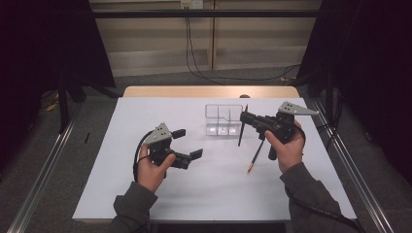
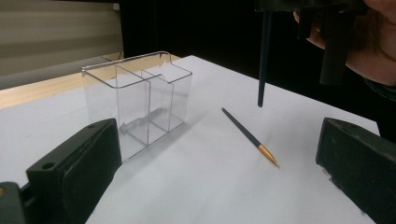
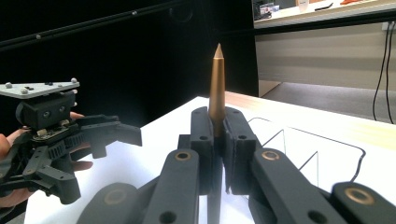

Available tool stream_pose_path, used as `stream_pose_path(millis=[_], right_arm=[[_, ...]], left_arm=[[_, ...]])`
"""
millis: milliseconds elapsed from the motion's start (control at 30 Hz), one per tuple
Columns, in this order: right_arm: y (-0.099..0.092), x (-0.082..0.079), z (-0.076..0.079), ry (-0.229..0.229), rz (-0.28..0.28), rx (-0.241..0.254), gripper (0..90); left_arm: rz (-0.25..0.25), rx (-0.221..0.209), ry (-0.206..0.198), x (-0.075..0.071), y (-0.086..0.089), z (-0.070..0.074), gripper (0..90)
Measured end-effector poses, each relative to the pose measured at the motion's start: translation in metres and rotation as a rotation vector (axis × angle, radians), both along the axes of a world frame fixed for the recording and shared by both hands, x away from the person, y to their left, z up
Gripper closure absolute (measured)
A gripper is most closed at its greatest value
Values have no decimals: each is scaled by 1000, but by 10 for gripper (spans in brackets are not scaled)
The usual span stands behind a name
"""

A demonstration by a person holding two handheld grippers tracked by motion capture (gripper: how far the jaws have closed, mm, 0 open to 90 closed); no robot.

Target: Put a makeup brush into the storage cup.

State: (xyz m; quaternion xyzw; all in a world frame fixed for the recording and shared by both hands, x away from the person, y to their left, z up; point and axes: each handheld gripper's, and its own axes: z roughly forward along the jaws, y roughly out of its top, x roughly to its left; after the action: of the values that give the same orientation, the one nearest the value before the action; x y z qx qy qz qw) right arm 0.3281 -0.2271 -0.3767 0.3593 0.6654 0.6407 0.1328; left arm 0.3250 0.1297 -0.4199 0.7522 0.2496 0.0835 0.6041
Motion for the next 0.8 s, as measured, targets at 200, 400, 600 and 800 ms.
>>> stream_pose_path(millis=[200, 400, 600, 800], right_arm=[[-1, 0, -1, -2, 0, -1, 848], [-2, 1, 1, -12, -4, -6, 848], [-6, 1, 1, -8, -19, -5, 848], [-7, 3, 0, -18, -18, -10, 848]], left_arm=[[19, 3, -13, -4, 13, -3, 0], [32, 11, -12, -8, 25, -4, 1], [50, 6, -21, -11, 36, -3, 1], [62, 10, -34, -15, 44, -4, 3]])
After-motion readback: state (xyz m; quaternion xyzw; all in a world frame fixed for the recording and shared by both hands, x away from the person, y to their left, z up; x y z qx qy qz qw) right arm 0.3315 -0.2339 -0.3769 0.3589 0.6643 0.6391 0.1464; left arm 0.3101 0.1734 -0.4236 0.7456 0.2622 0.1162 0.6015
